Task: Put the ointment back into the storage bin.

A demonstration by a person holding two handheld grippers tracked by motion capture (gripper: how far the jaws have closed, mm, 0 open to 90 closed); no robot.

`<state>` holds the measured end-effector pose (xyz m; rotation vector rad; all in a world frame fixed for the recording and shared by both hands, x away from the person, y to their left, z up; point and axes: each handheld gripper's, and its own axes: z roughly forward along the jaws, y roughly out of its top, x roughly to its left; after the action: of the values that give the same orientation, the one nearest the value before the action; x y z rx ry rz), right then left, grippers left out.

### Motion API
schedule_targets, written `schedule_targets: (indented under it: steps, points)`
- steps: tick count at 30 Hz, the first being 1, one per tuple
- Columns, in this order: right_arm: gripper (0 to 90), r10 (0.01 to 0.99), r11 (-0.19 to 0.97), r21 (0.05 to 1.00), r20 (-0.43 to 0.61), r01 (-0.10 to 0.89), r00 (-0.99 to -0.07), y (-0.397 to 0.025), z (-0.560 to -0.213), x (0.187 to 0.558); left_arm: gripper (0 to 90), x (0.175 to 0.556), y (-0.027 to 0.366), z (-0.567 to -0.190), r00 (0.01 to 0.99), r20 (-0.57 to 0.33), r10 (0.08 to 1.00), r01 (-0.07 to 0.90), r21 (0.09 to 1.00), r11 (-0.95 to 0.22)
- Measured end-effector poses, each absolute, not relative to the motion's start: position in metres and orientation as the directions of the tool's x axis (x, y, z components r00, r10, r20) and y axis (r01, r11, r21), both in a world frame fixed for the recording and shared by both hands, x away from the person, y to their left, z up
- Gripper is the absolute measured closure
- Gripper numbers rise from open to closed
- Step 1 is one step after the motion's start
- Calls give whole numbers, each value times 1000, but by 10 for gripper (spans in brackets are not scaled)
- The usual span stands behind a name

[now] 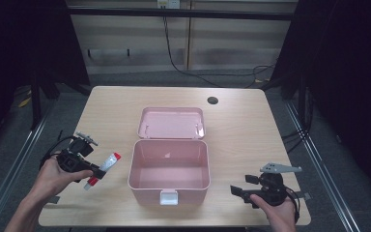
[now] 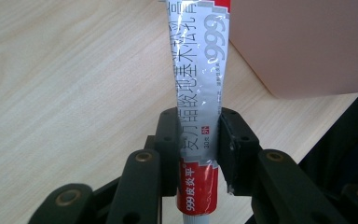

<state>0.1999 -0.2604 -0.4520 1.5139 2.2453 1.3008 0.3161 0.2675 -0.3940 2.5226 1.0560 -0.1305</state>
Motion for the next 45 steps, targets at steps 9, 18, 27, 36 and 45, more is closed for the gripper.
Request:
schedule_targets:
  steps: [9, 18, 27, 36, 45]
  points:
    - [174, 810, 117, 711, 335, 694, -480, -261, -452, 200, 710, 314, 269, -380, 724, -224, 653, 684, 363, -633]
    - [173, 810, 117, 710, 336, 694, -481, -261, -452, 200, 710, 311, 267, -360, 757, -204, 620, 644, 396, -655]
    - [164, 807, 121, 712, 335, 692, -486, -261, -452, 200, 710, 307, 257, -342, 788, -179, 589, 600, 437, -670]
    - [159, 807, 121, 711, 336, 692, -486, -261, -452, 199, 710, 305, 247, -323, 819, -174, 547, 558, 466, -687]
    - [143, 802, 124, 713, 337, 690, -493, -261, -452, 199, 710, 306, 233, -316, 839, -159, 520, 528, 466, -710]
